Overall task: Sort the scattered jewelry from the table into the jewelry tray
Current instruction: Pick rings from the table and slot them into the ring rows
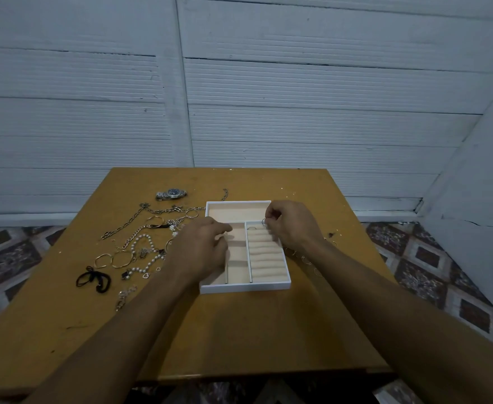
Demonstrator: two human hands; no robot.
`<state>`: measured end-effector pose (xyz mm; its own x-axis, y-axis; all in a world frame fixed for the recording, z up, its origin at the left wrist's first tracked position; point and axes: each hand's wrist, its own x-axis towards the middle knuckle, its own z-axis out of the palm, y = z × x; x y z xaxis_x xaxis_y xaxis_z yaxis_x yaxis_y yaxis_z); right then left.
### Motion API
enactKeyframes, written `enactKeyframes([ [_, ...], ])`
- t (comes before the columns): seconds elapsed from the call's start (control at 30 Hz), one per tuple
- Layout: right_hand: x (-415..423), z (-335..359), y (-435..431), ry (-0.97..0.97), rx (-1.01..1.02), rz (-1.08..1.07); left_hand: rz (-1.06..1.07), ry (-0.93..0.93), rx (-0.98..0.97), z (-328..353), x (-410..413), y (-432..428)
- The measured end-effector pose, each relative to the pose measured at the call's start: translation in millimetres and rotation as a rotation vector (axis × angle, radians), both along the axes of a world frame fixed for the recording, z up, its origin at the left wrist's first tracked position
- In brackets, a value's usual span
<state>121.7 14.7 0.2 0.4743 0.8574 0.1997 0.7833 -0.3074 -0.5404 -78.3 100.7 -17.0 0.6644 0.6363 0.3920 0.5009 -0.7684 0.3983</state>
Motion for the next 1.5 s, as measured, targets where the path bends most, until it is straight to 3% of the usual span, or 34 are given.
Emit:
enactKeyframes([
  [0.17, -3.2, -3.8, 4.0, -0.145, -0.060, 0.047, 0.002, 0.036, -0.015, 0.4, -2.2, -10.1],
  [0.57, -5.8, -5.7, 1.4, -0.267, -0.093, 0.099, -0.002, 0.060, 0.024, 1.1, -3.8, -13.5],
  [1.5, -5.6, -12.8, 0.6, -0.250, -0.135, 0.097, -0.030, 0.079, 0.021, 4.2, -5.5, -18.6],
])
